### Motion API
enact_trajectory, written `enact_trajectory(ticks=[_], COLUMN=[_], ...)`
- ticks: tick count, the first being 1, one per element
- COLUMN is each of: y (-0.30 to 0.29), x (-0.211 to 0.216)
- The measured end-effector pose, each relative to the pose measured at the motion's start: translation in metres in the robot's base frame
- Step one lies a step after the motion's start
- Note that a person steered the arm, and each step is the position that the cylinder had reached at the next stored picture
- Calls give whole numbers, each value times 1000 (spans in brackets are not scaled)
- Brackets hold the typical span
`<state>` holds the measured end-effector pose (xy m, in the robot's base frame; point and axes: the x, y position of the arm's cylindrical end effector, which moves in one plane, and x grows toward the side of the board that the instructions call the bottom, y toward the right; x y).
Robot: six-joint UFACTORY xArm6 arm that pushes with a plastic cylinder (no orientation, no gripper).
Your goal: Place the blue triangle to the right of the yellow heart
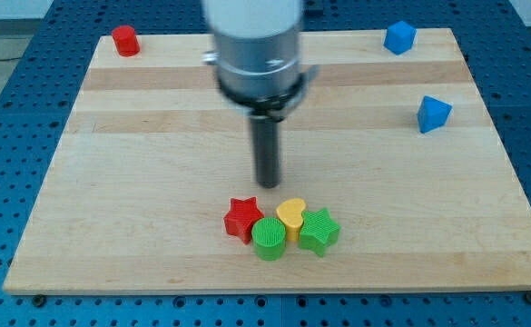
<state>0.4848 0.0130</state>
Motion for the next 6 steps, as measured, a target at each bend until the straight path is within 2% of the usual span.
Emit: enact_trajectory(ticks=[2,3,4,6], y=[231,276,261,190], x=[-19,-64,-103,-104])
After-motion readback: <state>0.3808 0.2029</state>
